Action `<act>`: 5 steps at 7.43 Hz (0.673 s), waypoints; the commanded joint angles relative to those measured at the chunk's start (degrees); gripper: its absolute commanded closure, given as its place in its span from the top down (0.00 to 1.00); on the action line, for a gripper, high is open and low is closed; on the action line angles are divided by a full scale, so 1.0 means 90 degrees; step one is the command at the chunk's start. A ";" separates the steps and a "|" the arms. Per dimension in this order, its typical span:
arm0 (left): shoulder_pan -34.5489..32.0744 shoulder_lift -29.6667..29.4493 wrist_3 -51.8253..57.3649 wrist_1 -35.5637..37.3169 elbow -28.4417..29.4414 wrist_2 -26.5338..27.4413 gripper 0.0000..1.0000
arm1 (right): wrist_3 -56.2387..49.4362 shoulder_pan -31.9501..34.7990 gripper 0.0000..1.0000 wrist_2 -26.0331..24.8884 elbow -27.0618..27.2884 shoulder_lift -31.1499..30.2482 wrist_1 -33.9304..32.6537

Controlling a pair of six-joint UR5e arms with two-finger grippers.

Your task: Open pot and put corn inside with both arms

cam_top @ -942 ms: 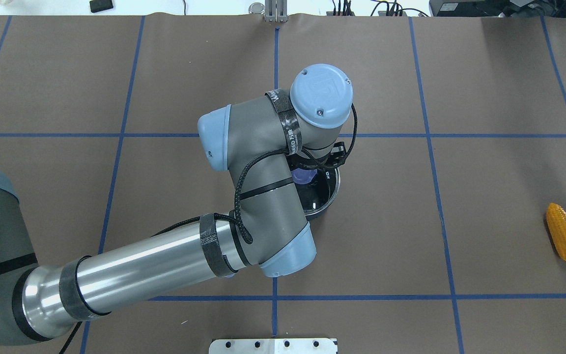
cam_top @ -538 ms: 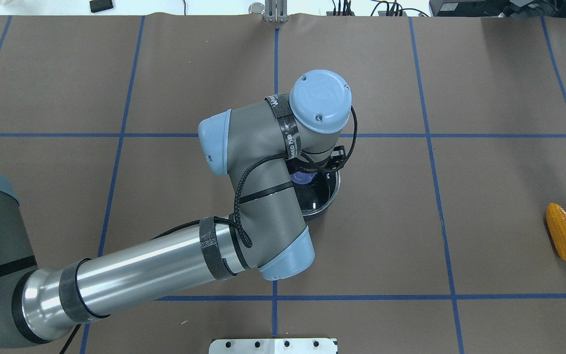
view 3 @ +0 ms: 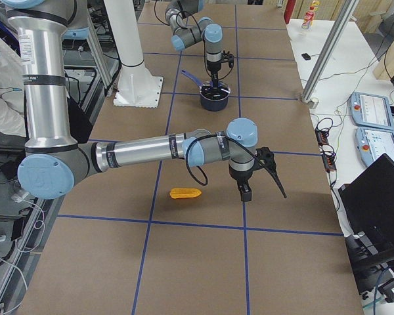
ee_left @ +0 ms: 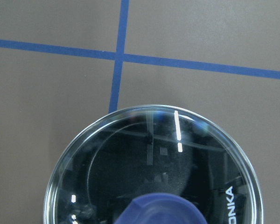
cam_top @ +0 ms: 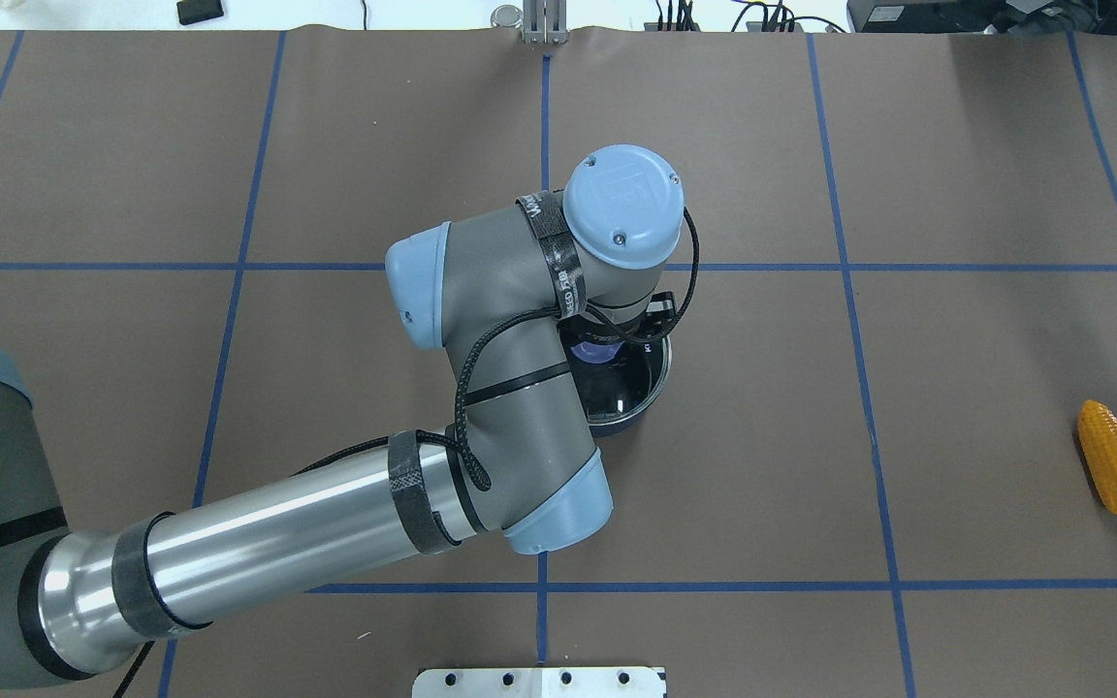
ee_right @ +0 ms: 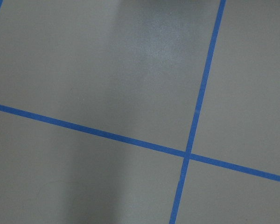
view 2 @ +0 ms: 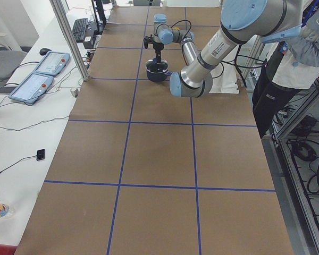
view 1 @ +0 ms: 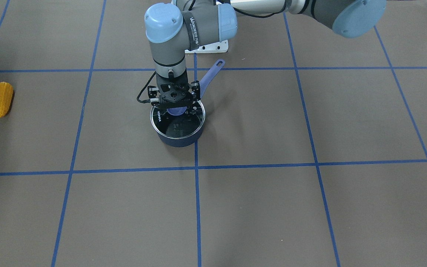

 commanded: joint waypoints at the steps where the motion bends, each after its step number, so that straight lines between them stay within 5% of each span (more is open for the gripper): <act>1: 0.0000 -0.0004 0.0039 -0.0005 -0.0016 -0.0003 0.51 | -0.0001 -0.0002 1.00 0.0000 0.0000 0.0008 0.0004; 3: -0.0009 0.0006 0.0127 0.0014 -0.0142 -0.0013 0.35 | -0.0011 -0.0002 1.00 0.0000 0.0000 -0.0002 0.0004; 5: -0.0029 0.0016 0.0176 0.0082 -0.0414 -0.0032 0.33 | -0.0011 -0.0002 1.00 -0.0010 0.0000 -0.0002 0.0004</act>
